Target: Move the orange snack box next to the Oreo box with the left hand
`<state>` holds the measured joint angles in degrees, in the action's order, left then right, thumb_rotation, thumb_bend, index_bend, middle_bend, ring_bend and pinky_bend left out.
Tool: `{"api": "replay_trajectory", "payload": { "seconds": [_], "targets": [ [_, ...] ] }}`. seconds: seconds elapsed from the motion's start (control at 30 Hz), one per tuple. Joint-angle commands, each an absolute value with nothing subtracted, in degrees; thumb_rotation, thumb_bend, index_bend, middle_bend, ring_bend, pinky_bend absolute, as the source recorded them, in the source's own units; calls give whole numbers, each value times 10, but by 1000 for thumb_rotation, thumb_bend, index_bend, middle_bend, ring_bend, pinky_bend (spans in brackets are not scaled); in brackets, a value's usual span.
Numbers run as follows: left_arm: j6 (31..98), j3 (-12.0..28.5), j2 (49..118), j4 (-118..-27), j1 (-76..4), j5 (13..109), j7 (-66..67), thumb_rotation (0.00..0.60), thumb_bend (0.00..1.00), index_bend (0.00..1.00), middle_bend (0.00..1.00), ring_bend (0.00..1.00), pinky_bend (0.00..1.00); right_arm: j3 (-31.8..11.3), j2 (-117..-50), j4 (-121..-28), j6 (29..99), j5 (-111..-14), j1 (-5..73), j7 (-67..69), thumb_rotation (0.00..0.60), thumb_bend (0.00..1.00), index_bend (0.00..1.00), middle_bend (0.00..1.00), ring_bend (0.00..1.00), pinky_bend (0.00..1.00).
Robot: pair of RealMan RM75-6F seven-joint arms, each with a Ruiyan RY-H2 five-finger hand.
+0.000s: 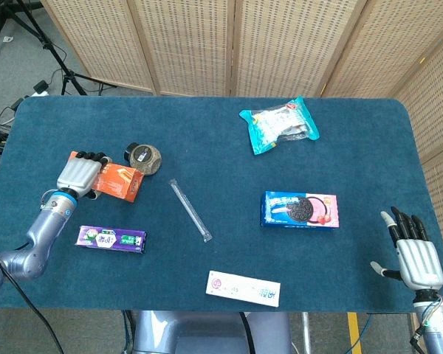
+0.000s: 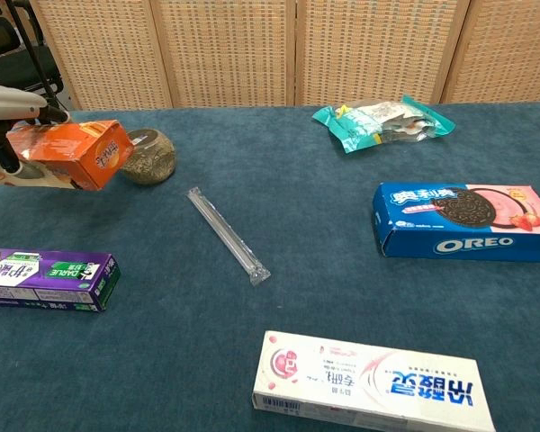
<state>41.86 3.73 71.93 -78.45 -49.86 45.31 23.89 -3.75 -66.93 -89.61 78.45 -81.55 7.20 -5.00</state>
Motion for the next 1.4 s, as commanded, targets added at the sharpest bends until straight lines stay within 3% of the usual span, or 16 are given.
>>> {"api": "replay_trajectory", "payload": {
  "seconds": [0.03,0.4,0.77,1.03,1.4],
  "targets": [
    [430,55,680,-870,-525,409,273,600,521,483,207,250,250,-37,-668,-896,784,-818,72,-46,600,53,0,0,0,0],
    [493,63,659,-1035,-667,125,424,600,516,483,243,281,275,-37,-656,-895,790,-825,69,-6,600,53,0,0,0,0],
    [550,81,742,-1033,-806,-71,533,600,516,483,244,281,275,-38,-644,-887,788,-828,69,37,600,53,0,0,0,0],
    [584,88,812,-991,-857,-140,589,600,518,483,244,281,275,-37,-641,-881,786,-831,69,57,600,53,0,0,0,0],
    [613,100,877,-931,-879,-164,633,600,509,486,265,297,290,-37,-637,-879,789,-836,69,74,600,53,0,0,0,0]
  ]
}}
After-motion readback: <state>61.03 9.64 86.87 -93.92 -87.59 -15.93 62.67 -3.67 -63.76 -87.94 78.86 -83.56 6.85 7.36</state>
